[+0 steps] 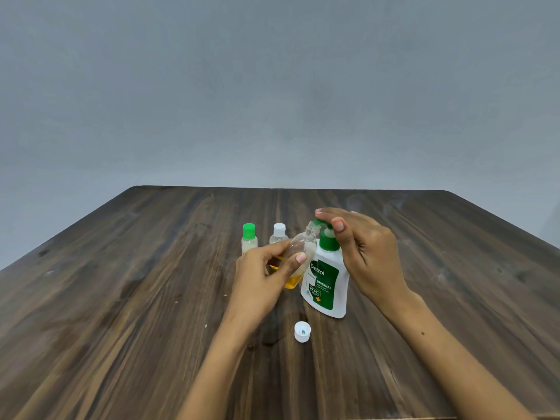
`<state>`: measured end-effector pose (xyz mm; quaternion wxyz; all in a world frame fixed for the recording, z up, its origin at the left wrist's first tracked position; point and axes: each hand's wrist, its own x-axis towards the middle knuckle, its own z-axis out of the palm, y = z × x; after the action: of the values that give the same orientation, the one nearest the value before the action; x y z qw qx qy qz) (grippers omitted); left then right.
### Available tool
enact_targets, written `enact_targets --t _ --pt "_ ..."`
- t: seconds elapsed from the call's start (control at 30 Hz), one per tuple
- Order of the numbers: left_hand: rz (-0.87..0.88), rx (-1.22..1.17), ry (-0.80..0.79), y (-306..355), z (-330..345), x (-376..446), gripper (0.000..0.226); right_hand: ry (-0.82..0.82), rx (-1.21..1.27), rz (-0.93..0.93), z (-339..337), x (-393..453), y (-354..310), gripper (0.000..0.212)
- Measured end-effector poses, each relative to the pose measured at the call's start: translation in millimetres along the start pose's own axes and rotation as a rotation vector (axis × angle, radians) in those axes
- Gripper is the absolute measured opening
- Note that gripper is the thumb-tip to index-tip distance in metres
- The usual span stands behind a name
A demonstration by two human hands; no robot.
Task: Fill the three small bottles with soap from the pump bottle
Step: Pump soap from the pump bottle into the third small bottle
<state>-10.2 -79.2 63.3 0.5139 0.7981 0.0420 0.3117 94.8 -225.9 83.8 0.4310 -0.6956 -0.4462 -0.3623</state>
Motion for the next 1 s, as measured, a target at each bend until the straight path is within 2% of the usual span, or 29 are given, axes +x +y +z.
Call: enact_targets --t 0.2,0.7,1.0 --pt "-0.002 0.013 0.028 2.4 -3.3 1.8 0.026 0.001 0.029 0.0 0.9 0.9 1.3 0.064" --pt "0.012 0.018 -0.014 2.5 -1.4 1.8 0.027 -0.04 0.053 0.047 -0.3 4.2 -0.1 0.069" --pt "-0.003 -0.058 0.029 5.0 -1.7 0.2 0.015 -0.052 0.042 0.046 -2.9 7.6 -1.4 0.073"
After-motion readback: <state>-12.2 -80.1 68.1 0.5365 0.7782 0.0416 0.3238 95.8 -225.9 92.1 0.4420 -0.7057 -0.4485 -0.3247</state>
